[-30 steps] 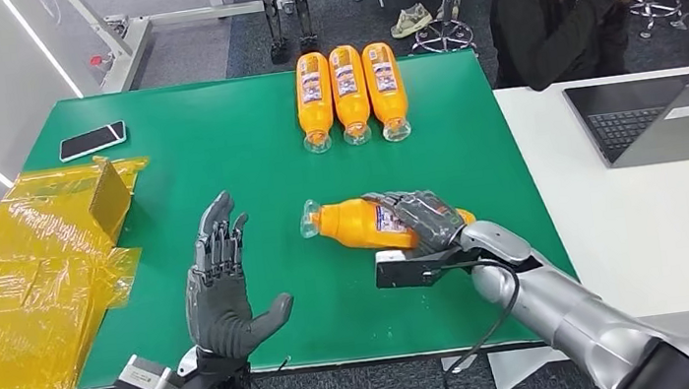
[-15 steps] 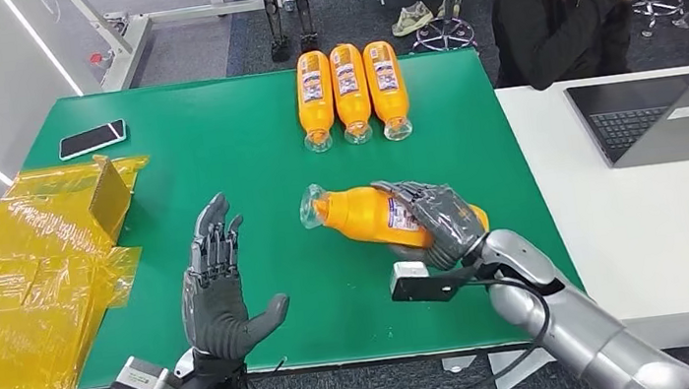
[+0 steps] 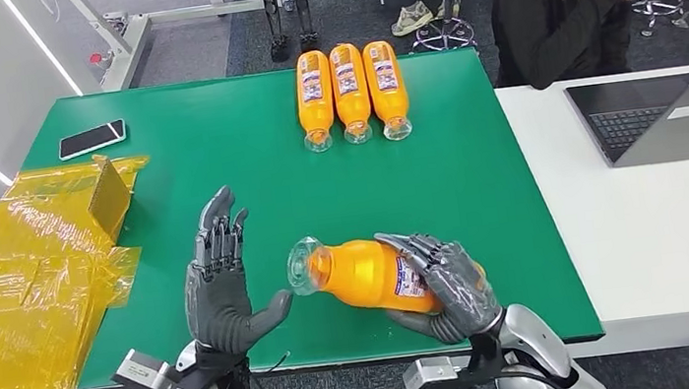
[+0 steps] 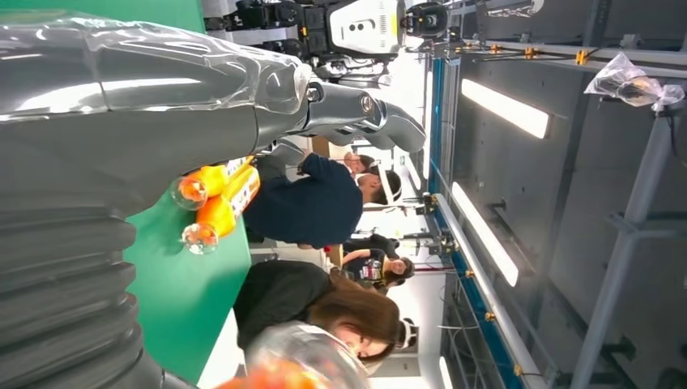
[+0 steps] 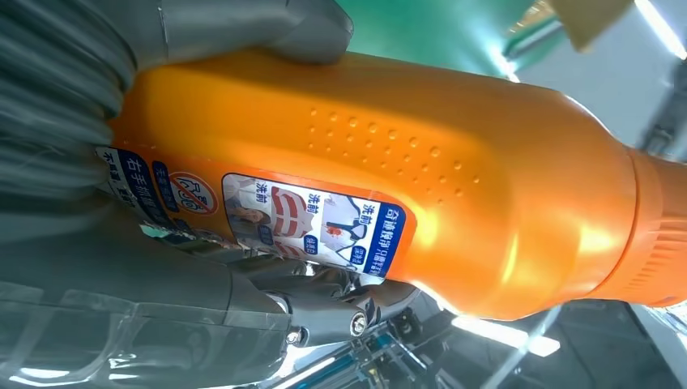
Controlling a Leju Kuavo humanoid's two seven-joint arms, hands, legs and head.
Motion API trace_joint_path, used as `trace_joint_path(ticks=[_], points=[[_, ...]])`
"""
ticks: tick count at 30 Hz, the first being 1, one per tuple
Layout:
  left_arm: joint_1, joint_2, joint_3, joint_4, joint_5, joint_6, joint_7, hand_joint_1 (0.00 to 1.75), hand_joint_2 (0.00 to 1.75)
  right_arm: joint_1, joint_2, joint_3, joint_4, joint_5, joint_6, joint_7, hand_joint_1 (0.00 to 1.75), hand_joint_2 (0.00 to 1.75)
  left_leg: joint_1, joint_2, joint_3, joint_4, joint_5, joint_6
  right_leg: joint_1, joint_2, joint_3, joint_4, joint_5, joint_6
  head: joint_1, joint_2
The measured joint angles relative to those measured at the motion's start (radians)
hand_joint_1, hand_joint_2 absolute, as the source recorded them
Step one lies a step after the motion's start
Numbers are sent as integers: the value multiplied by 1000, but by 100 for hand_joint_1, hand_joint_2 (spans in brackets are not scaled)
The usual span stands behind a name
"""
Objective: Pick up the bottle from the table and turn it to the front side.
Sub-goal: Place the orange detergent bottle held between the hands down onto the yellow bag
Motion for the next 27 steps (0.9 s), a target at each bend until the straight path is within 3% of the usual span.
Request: trace_joint_path(ticks=[10, 14, 20, 27], points=[[0, -10, -10, 0, -1, -13, 0, 0, 175, 53, 50, -2, -31, -4, -51, -38, 175, 175, 0, 0, 0, 0, 0, 0, 0, 0, 0, 0, 0, 0, 0, 0], [6, -10, -16, -12, 29, -78, 0, 0, 175, 65, 72, -2, -45, 35, -50, -21, 175, 175, 0, 0, 0, 0, 0, 0, 0, 0, 0, 0, 0, 0, 0, 0], [11, -20, -55, -44, 47, -169, 0, 0, 175, 86, 144, -3, -76, 116, 4, 15, 175, 175, 0, 0, 0, 0, 0, 0, 0, 0, 0, 0, 0, 0, 0, 0], [9, -27, -82, -60, 52, -215, 0, 0, 175, 93, 198, -2, -86, 105, 39, 5, 175, 175, 0, 0, 0, 0, 0, 0, 0, 0, 0, 0, 0, 0, 0, 0]])
